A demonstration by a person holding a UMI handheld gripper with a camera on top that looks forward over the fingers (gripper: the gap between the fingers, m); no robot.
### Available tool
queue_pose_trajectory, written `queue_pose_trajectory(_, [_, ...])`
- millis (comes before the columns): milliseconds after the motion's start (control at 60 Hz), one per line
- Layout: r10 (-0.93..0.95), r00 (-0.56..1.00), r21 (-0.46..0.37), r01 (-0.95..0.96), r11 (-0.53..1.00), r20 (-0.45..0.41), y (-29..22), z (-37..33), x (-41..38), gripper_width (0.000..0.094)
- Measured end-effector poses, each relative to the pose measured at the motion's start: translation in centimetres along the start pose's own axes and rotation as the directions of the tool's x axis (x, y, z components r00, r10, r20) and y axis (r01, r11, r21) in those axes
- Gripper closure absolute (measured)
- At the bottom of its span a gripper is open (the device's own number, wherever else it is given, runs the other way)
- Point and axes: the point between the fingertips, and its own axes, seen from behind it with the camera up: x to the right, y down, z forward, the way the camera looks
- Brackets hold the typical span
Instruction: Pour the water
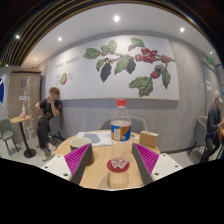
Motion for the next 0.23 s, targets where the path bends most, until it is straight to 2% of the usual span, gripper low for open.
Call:
queue_pose_trajectory(67, [0.038,0.999,-0.025,-0.038,0.999,0.022,0.3,-3.7,-2.4,0.0075])
queue_pose_trajectory(233, [0.087,0.996,-0.07,-0.085,0.994,0.022,4.2,-9.1,-1.9,0.0073])
